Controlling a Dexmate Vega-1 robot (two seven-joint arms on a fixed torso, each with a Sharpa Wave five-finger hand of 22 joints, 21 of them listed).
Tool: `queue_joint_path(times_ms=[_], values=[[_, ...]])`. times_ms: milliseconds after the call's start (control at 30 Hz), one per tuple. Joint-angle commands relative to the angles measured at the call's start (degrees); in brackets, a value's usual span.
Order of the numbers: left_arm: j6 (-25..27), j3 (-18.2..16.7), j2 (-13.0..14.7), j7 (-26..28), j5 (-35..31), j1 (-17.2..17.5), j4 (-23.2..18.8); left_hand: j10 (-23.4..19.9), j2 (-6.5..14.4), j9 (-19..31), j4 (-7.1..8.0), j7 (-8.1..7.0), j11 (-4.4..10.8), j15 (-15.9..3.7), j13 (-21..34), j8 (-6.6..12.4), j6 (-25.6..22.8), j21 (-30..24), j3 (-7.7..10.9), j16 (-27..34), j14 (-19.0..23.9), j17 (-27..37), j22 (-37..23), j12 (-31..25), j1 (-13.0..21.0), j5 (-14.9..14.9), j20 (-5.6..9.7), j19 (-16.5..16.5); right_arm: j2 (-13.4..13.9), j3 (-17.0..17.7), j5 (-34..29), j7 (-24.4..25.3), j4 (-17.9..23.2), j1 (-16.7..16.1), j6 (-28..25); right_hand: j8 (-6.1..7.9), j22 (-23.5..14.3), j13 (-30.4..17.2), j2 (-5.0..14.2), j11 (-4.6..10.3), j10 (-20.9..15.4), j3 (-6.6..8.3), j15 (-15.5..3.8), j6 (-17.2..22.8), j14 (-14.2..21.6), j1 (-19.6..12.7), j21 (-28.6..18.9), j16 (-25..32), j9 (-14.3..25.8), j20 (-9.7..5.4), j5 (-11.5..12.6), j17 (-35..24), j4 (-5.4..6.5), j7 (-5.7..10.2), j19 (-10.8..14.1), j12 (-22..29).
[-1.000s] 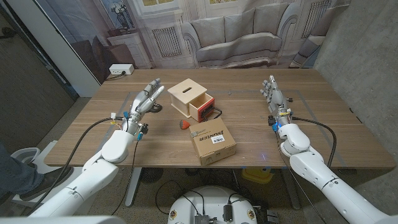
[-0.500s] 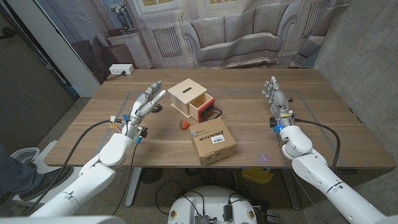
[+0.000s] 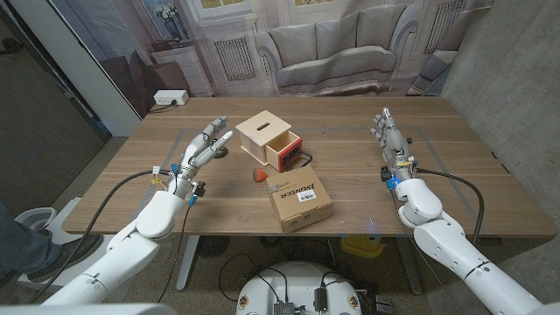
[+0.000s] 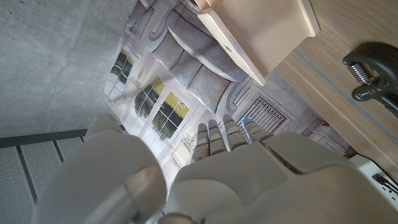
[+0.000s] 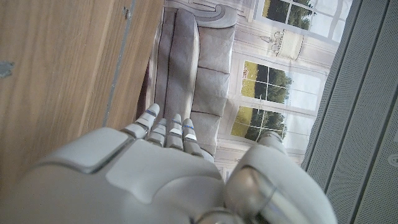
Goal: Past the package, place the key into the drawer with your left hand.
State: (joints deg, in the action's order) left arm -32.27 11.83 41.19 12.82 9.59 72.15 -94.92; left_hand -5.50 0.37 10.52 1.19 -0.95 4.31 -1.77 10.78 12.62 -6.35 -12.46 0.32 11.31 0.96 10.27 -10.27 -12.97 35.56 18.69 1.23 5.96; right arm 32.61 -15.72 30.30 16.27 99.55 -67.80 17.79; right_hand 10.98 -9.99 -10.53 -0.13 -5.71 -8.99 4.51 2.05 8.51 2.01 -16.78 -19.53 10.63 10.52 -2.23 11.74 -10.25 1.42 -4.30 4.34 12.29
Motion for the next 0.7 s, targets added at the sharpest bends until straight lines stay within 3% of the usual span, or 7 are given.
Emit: queue_joint_path(times_ms=[33, 133, 700], values=[[-4.37, -0.31, -1.4, 1.26, -3.55, 0.13, 2.23, -0.95, 0.17, 0.31, -0.35, -0.21, 0.37, -2.66, 0.25, 0.43, -1.23, 0.19, -0.03, 0.19, 0.99, 0.12, -0.11, -0.1, 0.85, 0.25, -0.06, -0.62, 0.28, 0.67, -1.01, 1.51, 2.39, -1.58, -0.49, 0.25, -0.14, -0.23, 0.25, -0.14, -0.54, -0.11, 0.17, 0.5, 0.09, -0.04, 0.13, 0.13, 0.32, -0.92, 0.29, -0.21, -0.16, 0.05, 0.61, 0.16], [-4.97, -0.61, -1.65, 1.96, -4.82, 0.61, 2.17, -1.19, 0.22, 0.31, -0.49, -0.4, 0.67, -2.81, 0.25, 0.42, -1.45, 0.27, -0.01, 0.17, 1.14, 0.11, -0.1, -0.11, 1.15, 0.3, 0.58, -0.56, 0.36, 0.71, -1.31, 1.82, 2.93, -1.85, -0.82, 0.25, -0.14, -0.23, 0.27, -0.07, -0.56, -0.13, 0.17, 0.53, 0.11, -0.04, 0.21, 0.14, 0.33, -0.94, 0.29, -0.21, -0.17, 0.01, 0.65, 0.17], [-7.56, -3.33, -2.88, 4.6, -8.22, 4.66, 1.52, -1.84, 0.28, 0.33, -1.44, -1.09, 1.27, -3.44, 0.25, 0.94, -3.71, 0.37, 0.23, 0.09, 1.9, 0.05, -0.05, -0.01, 2.99, 0.56, 0.08, -0.93, 0.5, 1.0, -2.42, 2.8, 5.02, -3.28, -1.46, 0.26, -0.16, -0.23, 0.34, -0.18, -0.64, -0.24, 0.2, 0.56, 0.18, -0.05, 0.63, 0.15, 0.33, -0.92, 0.28, -0.21, -0.23, 0.06, 0.8, 0.18]])
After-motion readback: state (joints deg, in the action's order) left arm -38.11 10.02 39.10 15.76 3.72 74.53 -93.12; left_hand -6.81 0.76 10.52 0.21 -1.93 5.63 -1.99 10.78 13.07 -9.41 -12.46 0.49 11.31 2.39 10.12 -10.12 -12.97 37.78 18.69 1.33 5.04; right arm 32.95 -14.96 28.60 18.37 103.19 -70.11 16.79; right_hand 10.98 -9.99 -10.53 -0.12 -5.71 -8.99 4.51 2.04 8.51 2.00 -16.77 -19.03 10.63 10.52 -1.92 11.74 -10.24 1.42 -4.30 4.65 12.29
